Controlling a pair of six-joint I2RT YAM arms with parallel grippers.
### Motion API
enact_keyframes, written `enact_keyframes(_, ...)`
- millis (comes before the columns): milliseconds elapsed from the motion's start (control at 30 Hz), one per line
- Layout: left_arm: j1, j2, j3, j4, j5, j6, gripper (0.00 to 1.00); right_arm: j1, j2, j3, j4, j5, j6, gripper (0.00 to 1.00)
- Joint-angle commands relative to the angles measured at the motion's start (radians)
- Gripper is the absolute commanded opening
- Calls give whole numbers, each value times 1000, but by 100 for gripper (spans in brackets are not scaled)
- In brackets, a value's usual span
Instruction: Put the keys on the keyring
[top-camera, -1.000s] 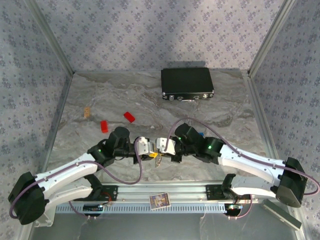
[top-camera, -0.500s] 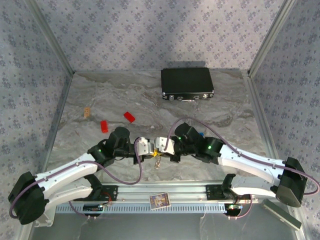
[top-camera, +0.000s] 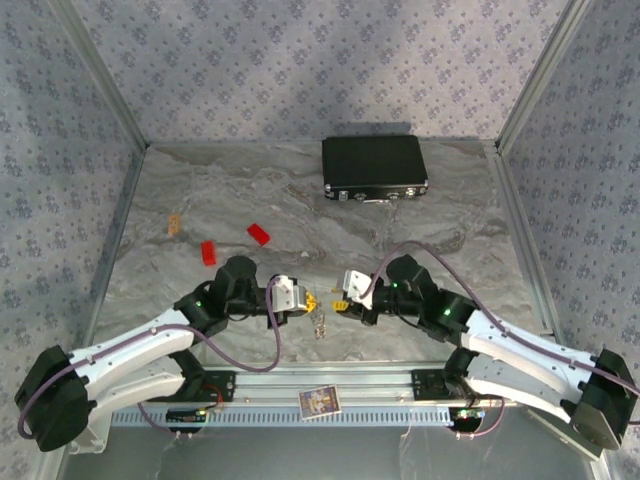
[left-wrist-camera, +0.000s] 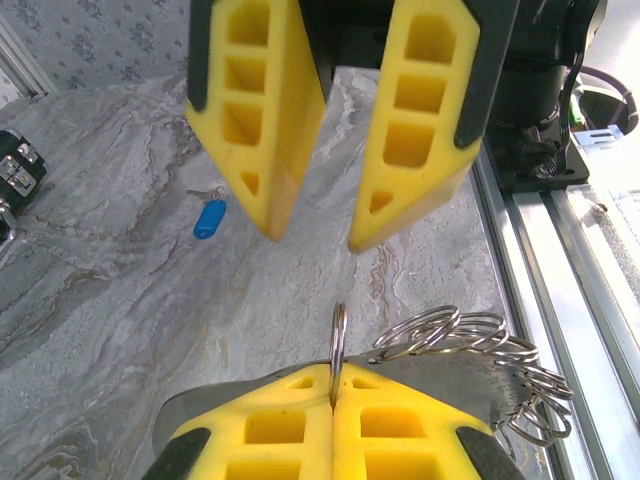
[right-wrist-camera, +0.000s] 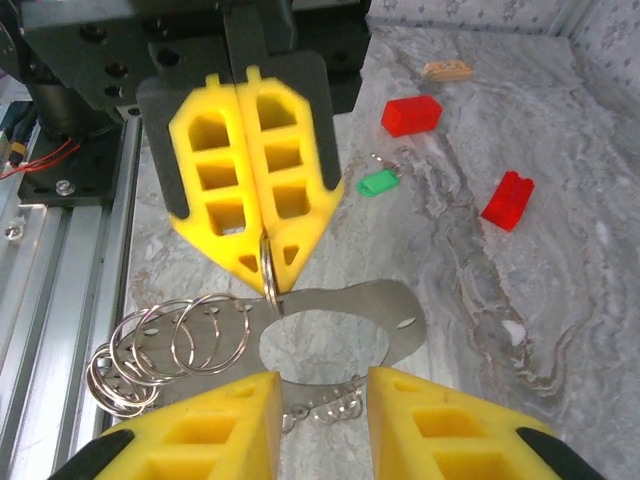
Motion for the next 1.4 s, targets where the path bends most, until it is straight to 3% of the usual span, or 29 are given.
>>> enact_keyframes(0, -5, -14, -2, 66, 37, -11, 0, 9, 17, -6, 82, -37, 37, 28)
enact_keyframes(367, -5, -8, -6, 89, 42, -19, 0, 35, 92, 27, 155, -61, 28, 22)
enact_keyframes(700, -4, -11, -8, 85, 31, -21, 0, 41, 111, 48, 141, -63, 15, 0)
enact_keyframes(767, -4, -8, -5, 89, 15, -30, 10, 41, 113, 54, 128, -61, 8, 0)
enact_keyframes(933, -5, -14, 3, 87, 19, -30, 13, 43, 129, 65, 104, -52, 2, 0)
enact_keyframes(1200, -5, -20, 7, 75, 26, -25, 9, 41, 153, 70, 95, -55, -4, 0)
enact_keyframes(1300, -5, -21, 12, 72, 33, -23, 0, 42, 156, 77, 84, -39, -2, 1)
enact_keyframes(1367, -5, -22, 22, 52, 21, -24, 0, 39, 135, 76, 71, -13, 4, 21)
